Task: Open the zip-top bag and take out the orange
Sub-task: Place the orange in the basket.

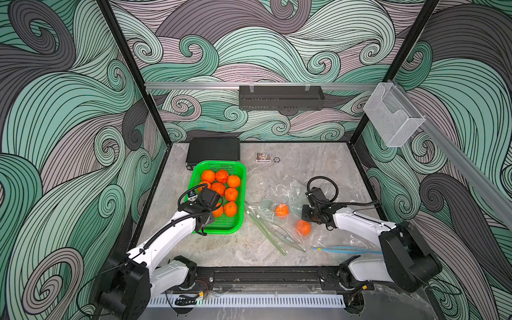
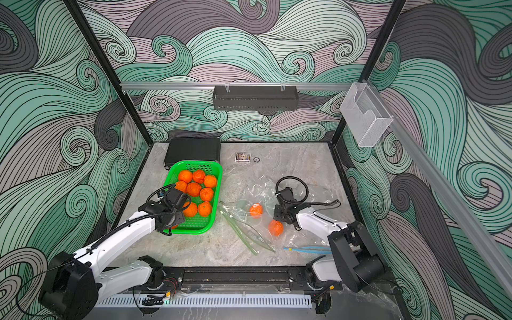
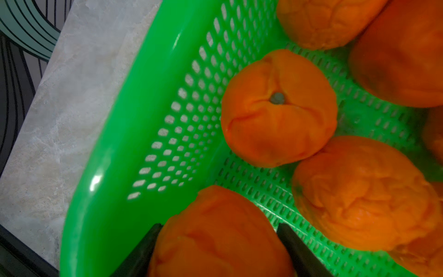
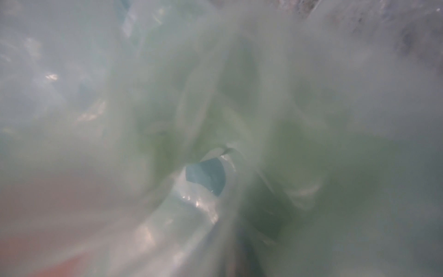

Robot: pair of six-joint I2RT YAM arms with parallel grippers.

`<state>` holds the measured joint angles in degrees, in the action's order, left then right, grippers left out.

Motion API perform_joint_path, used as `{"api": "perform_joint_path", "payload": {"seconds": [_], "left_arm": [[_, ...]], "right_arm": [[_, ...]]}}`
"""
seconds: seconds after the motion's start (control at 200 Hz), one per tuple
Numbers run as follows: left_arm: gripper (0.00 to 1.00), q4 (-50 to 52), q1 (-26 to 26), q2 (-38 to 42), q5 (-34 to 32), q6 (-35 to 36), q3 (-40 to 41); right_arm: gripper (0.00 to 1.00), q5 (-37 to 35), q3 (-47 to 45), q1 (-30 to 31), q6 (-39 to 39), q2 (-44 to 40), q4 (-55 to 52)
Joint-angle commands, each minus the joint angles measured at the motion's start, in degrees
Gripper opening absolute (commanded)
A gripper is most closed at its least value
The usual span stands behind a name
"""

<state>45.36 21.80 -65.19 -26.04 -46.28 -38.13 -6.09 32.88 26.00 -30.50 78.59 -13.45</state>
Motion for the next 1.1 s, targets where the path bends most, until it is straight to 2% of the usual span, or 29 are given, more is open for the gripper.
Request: {"api": "perform_joint_path", "payload": {"seconds": [0.0,0.26,0.515,0.62,0.806,0.876,0.956,1.021,1.091], "left_arm": [[0.68,-1.94,-1.97,-1.03,0.58,0.69,0.95],[0.82,-3.00,-3.08,-3.95,1.75,2.24,0.61],[0.84,-0.14,-3.48,-2.35,2.39,2.45,-1.69],[0.84,2.90,-3.50,-0.47,4.59,3.28,-4.27],[0.80,7.05,-3.36,5.13,7.37,4.54,-7.55],[0.77,6.85,-3.39,8.14,10.42,6.62,-7.98],[0.70,4.50,-3.30,11.41,16.08,8.64,-6.54],[0.60,1.59,-3.26,13.28,20.28,8.61,-4.11],[0.52,-0.08,-3.26,13.56,22.44,7.92,-2.21]], "right_arm": [[0.13,-0.68,0.00,0.50,0.08,-0.89,0.11],[0.13,-0.88,-0.10,0.54,0.09,-0.78,0.26],[0.13,-0.90,-0.09,0.63,0.18,-0.72,0.28],[0.13,-0.88,0.04,0.63,0.20,-0.55,0.19],[0.13,-1.02,0.12,0.63,0.26,-0.63,0.27],[0.13,-1.01,0.08,0.70,0.26,-0.54,0.27],[0.13,-1.11,0.21,0.72,0.34,-0.37,0.25],[0.13,-1.21,0.18,0.72,0.42,-0.28,0.14],[0.13,-1.29,0.25,0.72,0.39,-0.11,0.18]]}}
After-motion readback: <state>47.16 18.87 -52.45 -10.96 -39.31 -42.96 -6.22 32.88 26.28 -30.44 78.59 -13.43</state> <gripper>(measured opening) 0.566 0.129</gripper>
